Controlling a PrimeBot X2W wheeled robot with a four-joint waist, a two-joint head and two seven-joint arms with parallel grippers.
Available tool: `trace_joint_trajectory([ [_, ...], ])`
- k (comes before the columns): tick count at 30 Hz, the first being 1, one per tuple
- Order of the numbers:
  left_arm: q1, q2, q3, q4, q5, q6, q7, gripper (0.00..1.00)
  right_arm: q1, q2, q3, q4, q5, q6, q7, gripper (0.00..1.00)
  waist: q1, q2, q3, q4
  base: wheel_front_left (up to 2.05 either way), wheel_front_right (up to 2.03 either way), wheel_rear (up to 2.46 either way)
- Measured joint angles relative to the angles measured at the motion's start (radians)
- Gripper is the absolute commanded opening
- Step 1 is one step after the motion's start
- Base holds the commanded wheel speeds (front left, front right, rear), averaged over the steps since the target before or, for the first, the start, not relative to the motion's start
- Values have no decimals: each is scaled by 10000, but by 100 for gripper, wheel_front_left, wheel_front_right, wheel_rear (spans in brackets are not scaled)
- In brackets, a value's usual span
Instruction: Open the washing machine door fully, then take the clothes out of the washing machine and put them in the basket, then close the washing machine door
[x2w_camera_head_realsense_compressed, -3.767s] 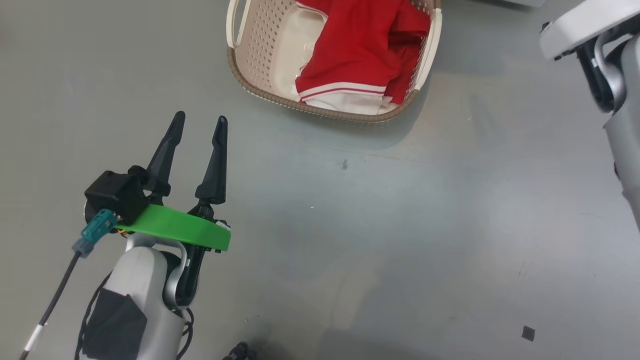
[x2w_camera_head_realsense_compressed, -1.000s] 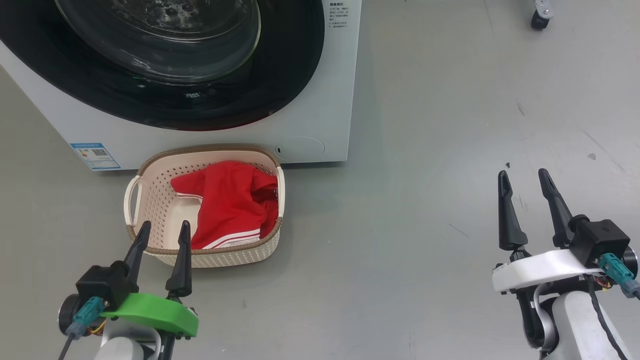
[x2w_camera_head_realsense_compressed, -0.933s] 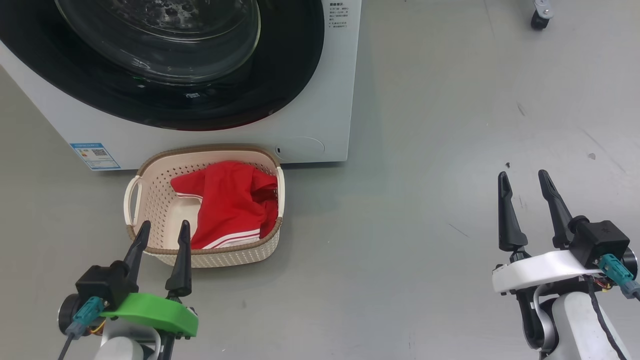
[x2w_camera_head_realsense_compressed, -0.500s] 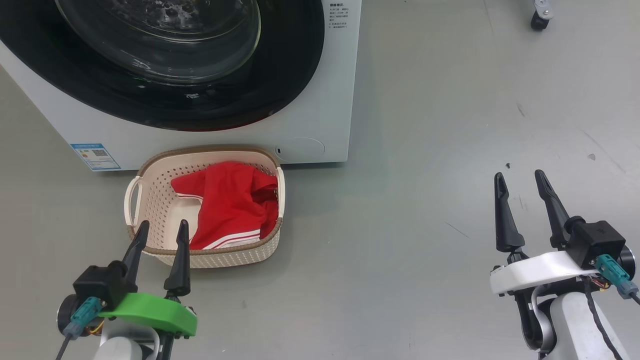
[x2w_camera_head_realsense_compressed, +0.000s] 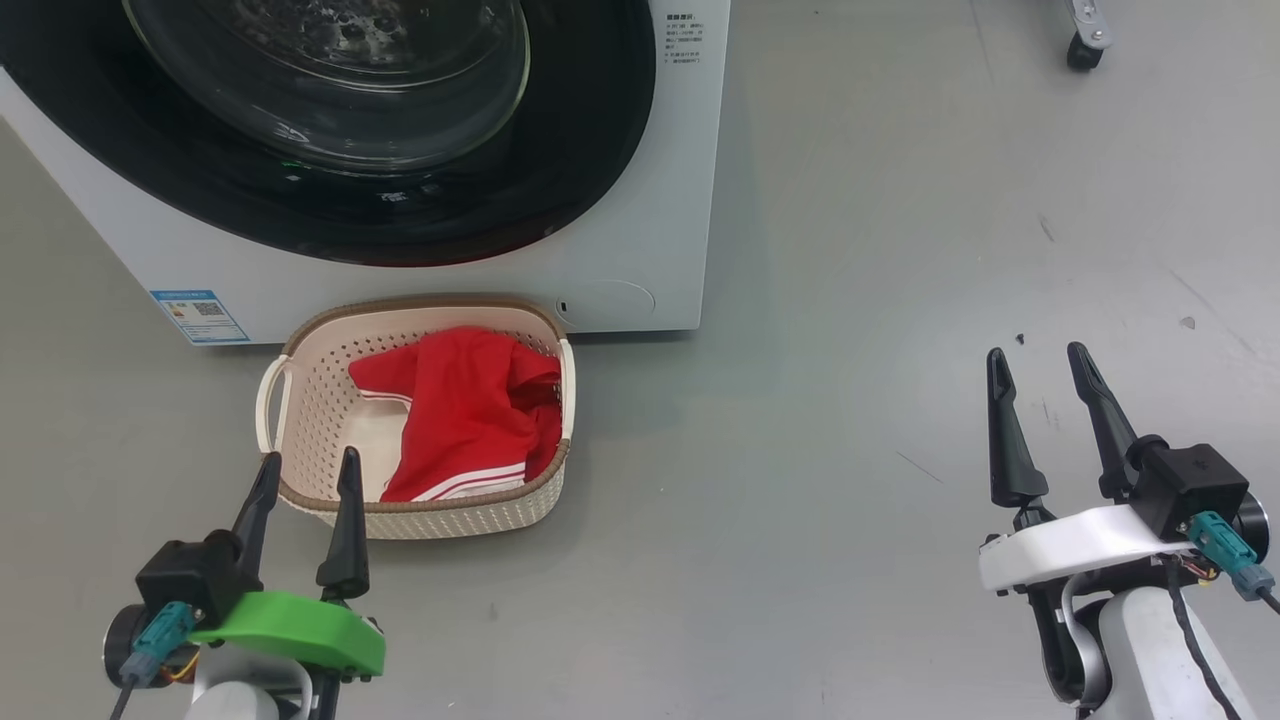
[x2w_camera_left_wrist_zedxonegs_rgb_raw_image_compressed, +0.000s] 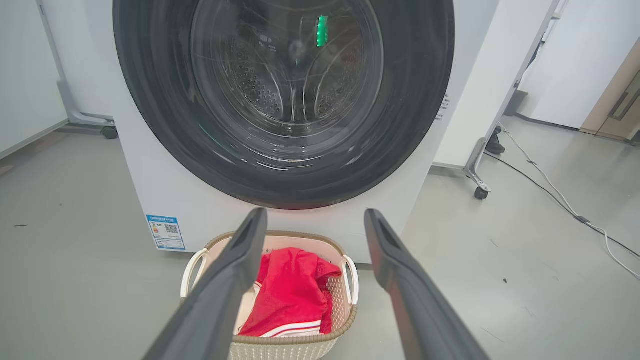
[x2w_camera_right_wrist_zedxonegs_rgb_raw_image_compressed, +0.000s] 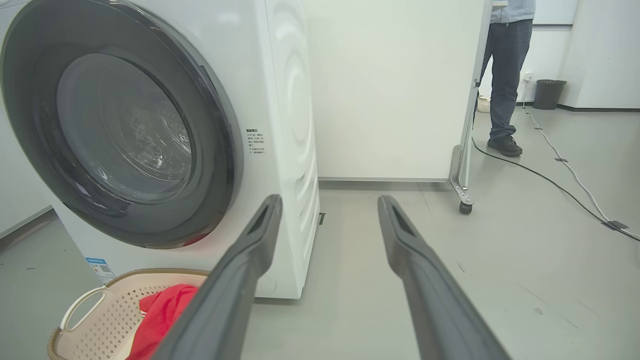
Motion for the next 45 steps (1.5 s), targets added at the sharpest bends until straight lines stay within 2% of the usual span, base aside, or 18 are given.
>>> trace_joint_trajectory([
  [37,215,2,-299,65,-639,-2,0,100,123,123,-105,77,-151,178,0,100,0,0,-177,-56,0,0,0],
  [38,217,-10,-309,113,-644,4,10,0,133,132,-100,134,-146,173,8,0,0,0,-179,-57,0,0,0],
  [45,436,-113,-364,430,-830,6,56,0,486,251,-77,548,29,171,13,0,1,0,-191,-54,0,0,0],
])
